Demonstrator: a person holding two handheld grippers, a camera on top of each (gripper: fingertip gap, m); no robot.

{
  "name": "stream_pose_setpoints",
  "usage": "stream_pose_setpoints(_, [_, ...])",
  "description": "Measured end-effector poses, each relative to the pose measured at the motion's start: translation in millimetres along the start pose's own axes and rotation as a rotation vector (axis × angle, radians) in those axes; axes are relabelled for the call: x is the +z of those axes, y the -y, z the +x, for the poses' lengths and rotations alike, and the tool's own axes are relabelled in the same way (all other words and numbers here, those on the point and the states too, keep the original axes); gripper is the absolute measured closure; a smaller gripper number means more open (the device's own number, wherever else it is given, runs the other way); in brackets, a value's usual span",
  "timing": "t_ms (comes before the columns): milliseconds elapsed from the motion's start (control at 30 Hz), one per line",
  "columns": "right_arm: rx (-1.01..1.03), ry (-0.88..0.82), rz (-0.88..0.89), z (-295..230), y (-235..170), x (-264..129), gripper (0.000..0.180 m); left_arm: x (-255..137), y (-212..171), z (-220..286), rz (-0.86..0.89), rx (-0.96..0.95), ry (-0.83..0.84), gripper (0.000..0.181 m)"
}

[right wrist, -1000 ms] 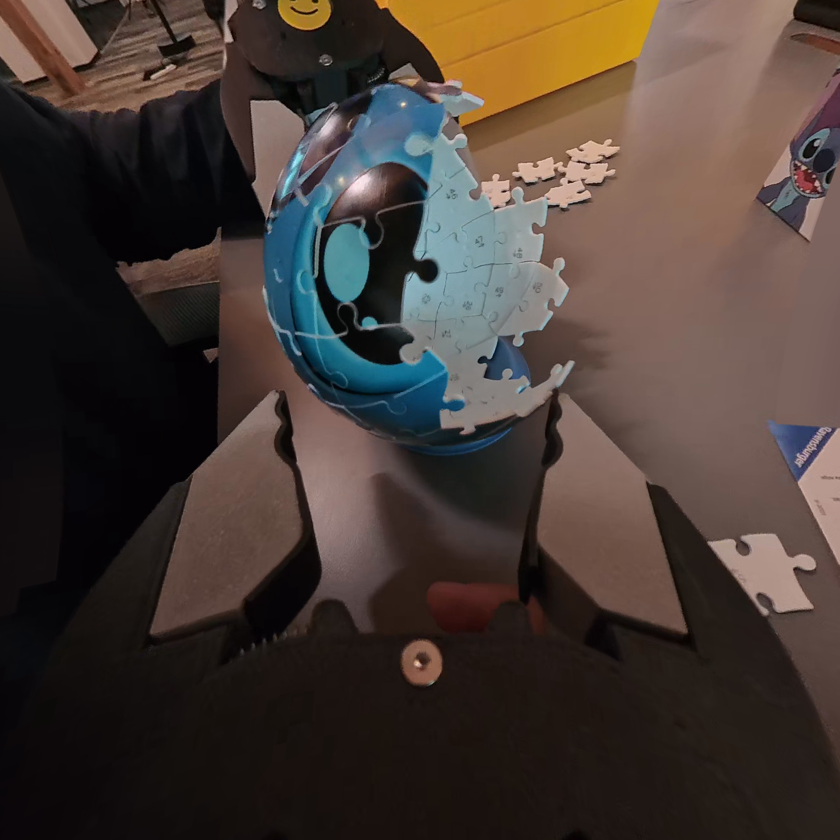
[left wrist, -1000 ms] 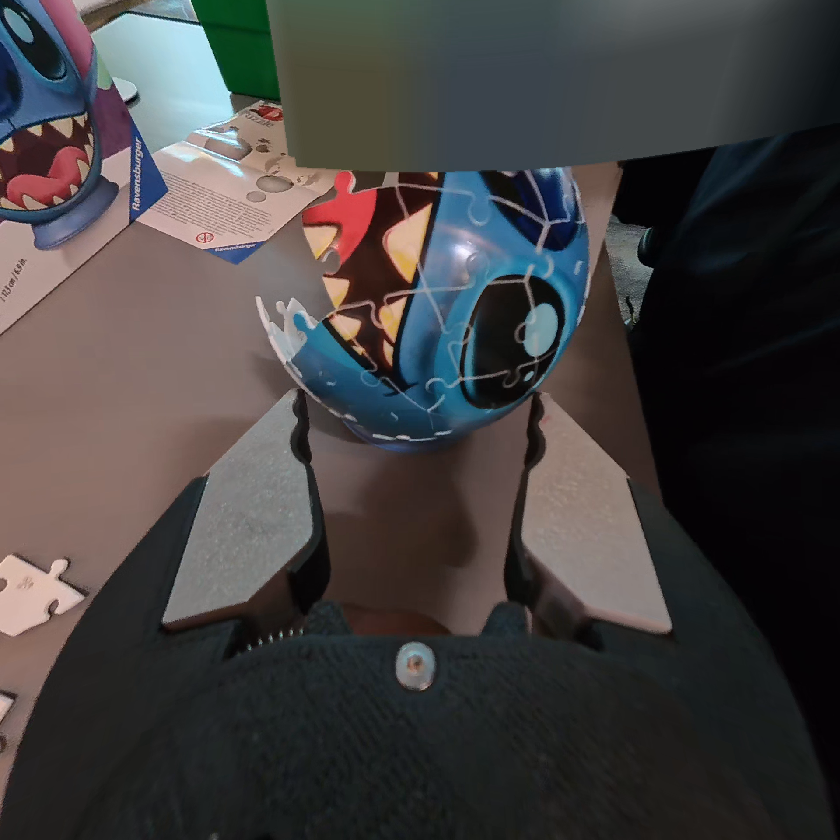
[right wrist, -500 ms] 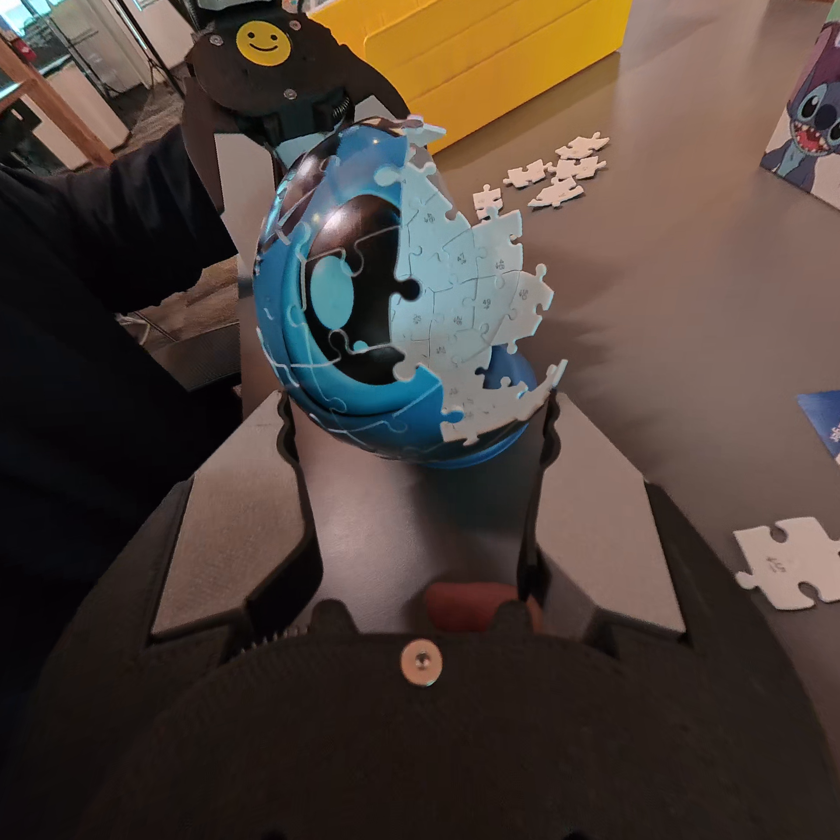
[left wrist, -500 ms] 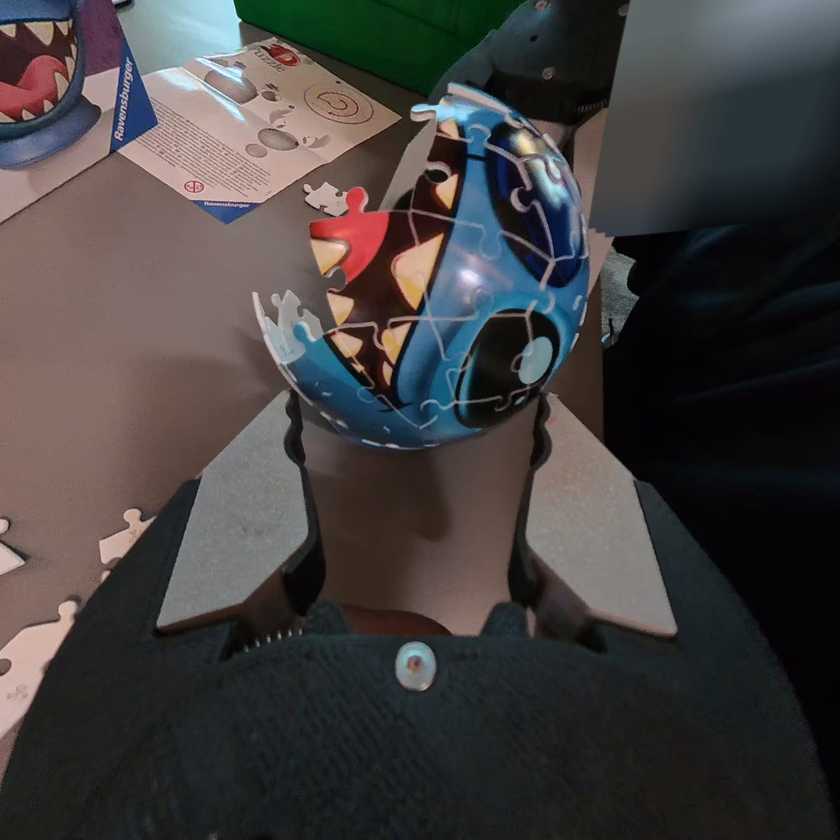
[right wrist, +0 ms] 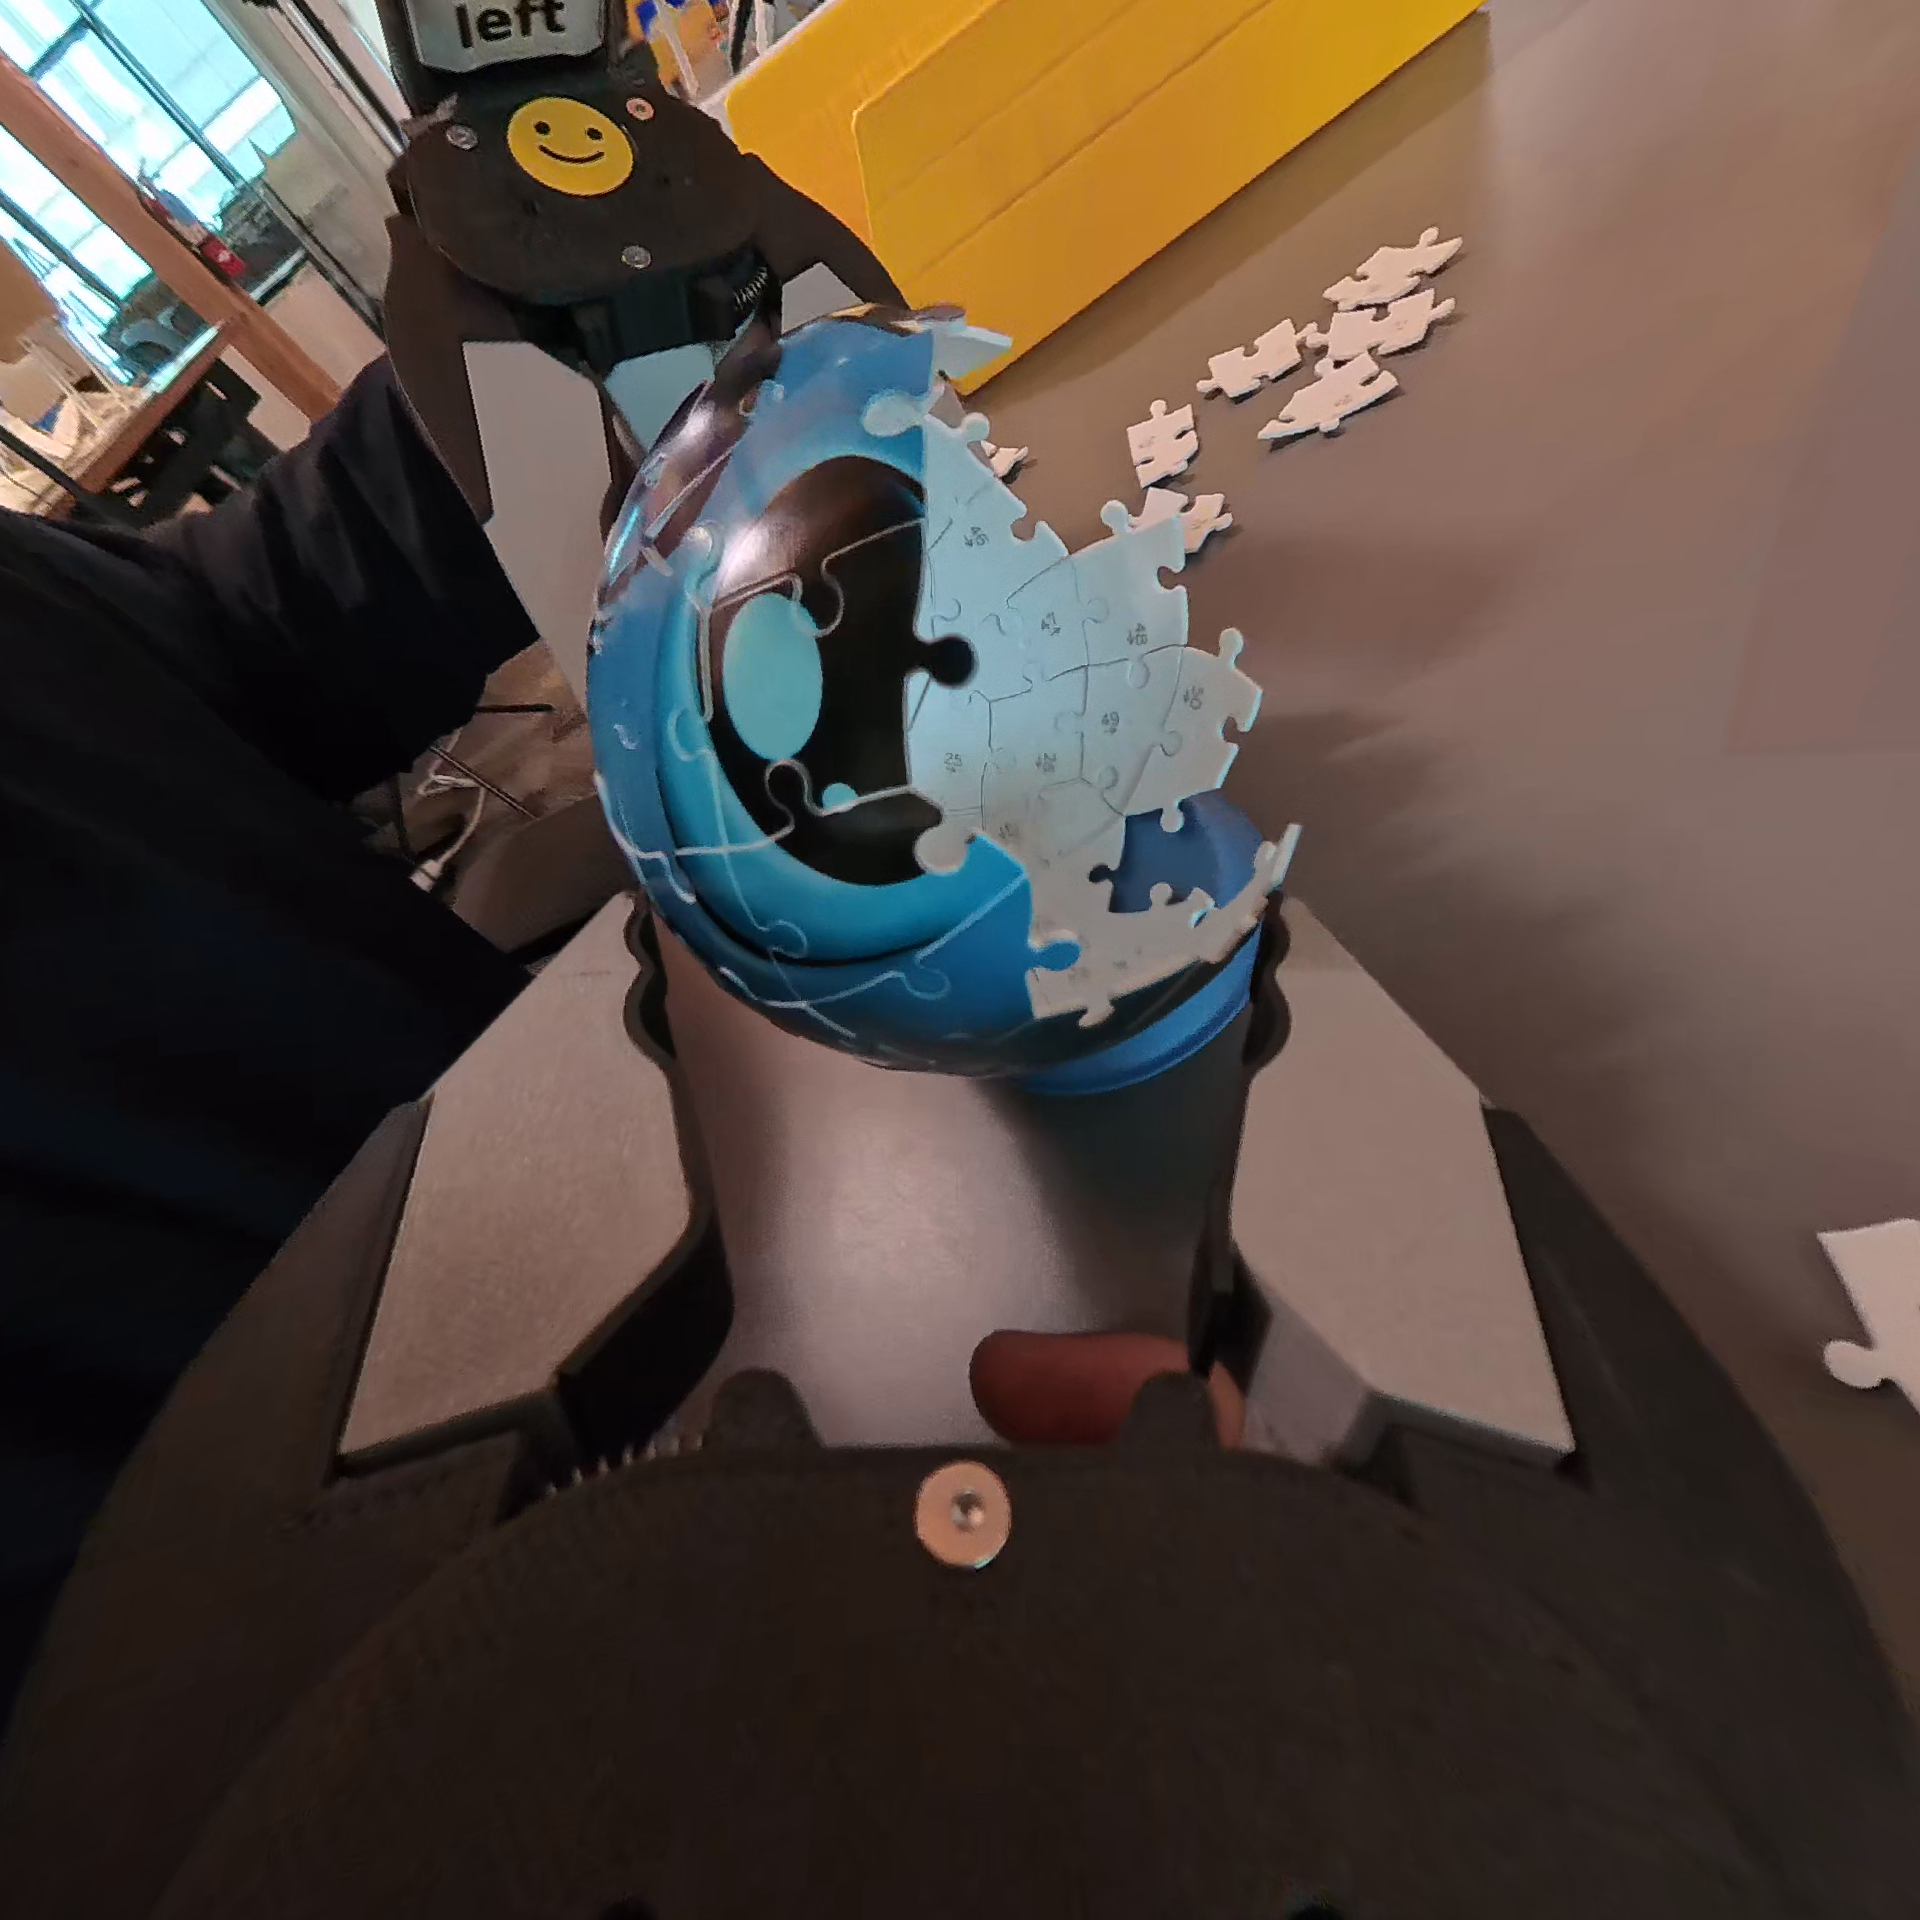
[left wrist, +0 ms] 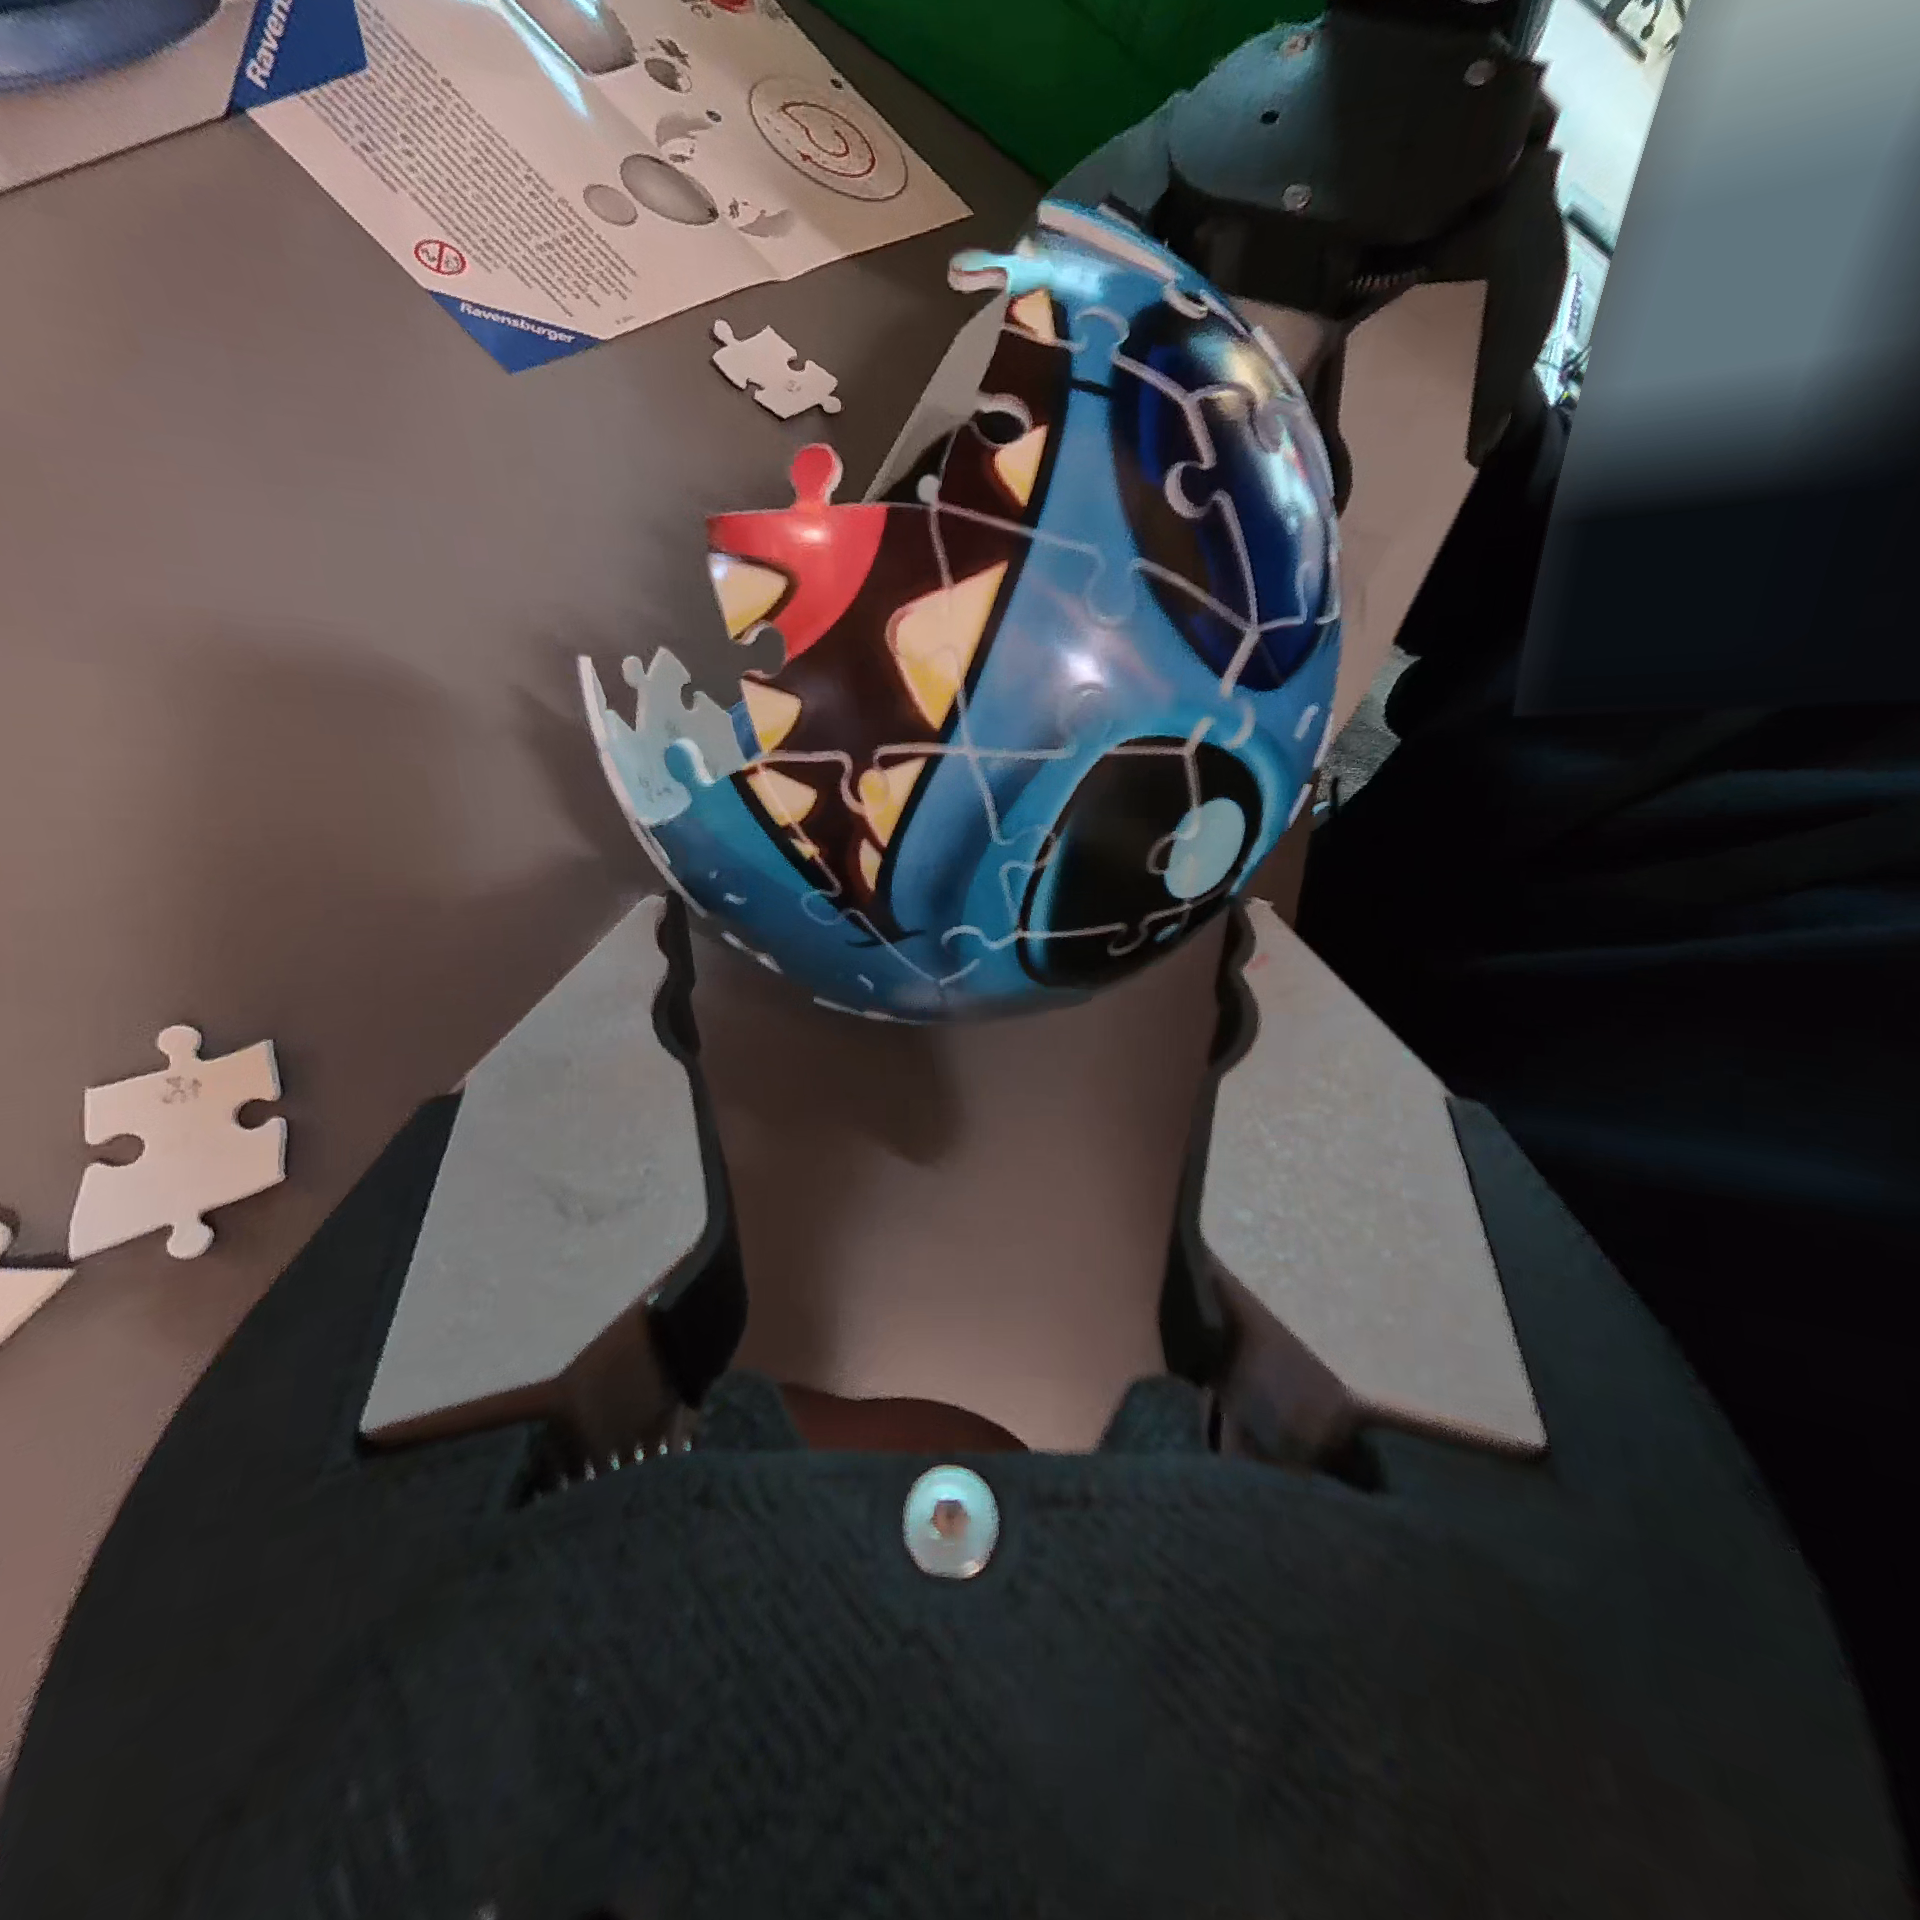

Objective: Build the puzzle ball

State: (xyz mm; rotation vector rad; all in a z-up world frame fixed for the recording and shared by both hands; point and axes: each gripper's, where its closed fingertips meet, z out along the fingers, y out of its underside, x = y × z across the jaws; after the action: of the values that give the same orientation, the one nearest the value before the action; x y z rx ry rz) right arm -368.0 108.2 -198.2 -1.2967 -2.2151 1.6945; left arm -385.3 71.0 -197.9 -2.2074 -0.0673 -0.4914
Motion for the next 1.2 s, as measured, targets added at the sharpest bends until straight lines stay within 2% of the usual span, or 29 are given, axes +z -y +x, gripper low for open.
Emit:
stream_pose_setpoints(400, [0.07,0.044,-0.02,0.4,-5.0,-0.1,0.068,-3.7,3.3,4.2,-0.023,-0.152,-0.022,0.083])
stream_pose_setpoints(900, [0.046,0.017,-0.028,1.8,-12.3,-1.7,0.067,-10.1,1.5,3.0,-0.013,-0.117,0.022,0.088])
stream_pose_setpoints(1067, [0.018,0.006,0.015,2.4,-7.2,-25.5,0.068,-26.5,2.1,-4.1,0.019,-0.078,0.062,0.087])
stream_pose_setpoints(1200, [0.001,-0.096,0.108,22.2,7.5,-69.7,0.078,-40.3,-1.8,-14.6,0.046,-0.066,0.107,0.086])
